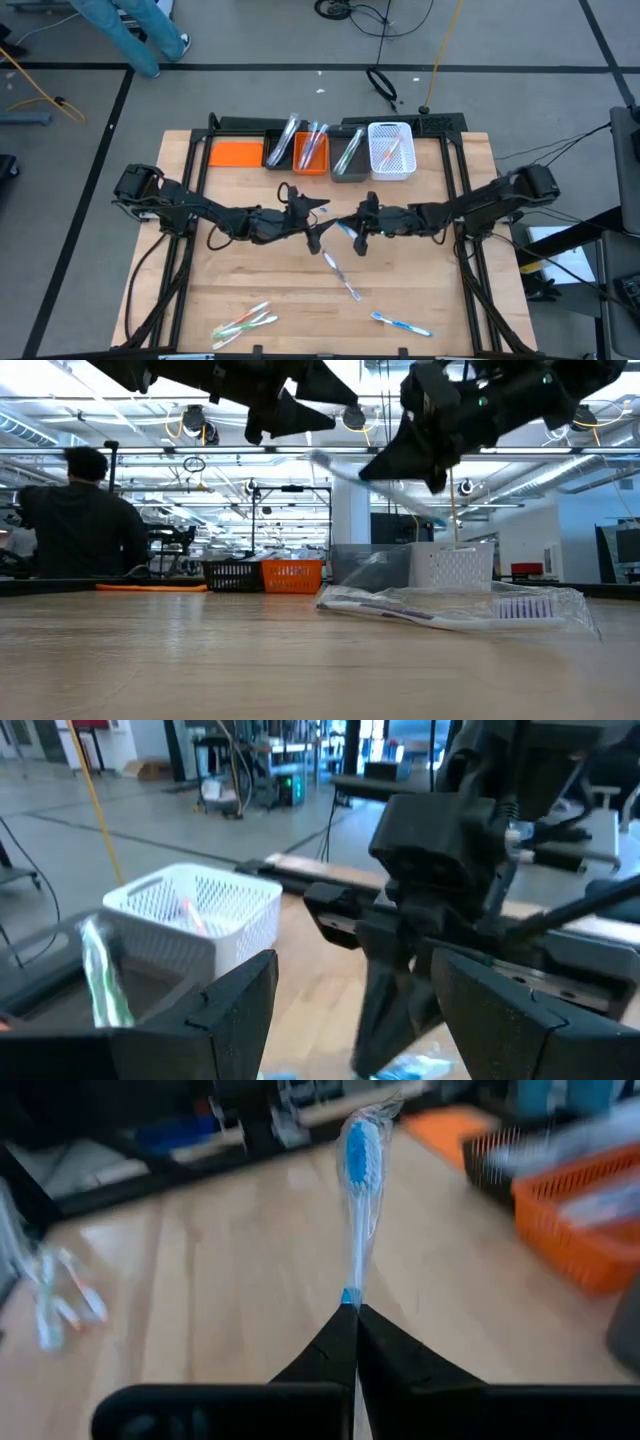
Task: Pick & Place Toothbrushes
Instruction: Put the blue toothbrush into the orange bin
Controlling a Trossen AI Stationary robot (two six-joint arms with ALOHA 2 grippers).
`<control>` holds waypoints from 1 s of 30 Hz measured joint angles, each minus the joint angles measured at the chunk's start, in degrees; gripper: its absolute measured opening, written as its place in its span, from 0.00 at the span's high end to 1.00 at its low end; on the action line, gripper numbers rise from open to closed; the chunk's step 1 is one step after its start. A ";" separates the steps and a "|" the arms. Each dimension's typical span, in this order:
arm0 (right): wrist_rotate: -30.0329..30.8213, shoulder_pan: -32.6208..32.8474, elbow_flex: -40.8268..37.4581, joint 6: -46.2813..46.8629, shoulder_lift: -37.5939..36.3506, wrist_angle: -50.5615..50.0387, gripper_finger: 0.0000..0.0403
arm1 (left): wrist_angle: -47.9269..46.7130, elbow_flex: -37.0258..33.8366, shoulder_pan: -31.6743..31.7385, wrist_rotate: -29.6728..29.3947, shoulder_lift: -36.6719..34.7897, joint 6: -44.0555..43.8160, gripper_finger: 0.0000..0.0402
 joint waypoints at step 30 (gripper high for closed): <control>5.86 1.14 0.04 -13.27 -15.87 2.59 1.00 | 5.98 0.00 -0.13 0.08 -0.01 0.09 0.33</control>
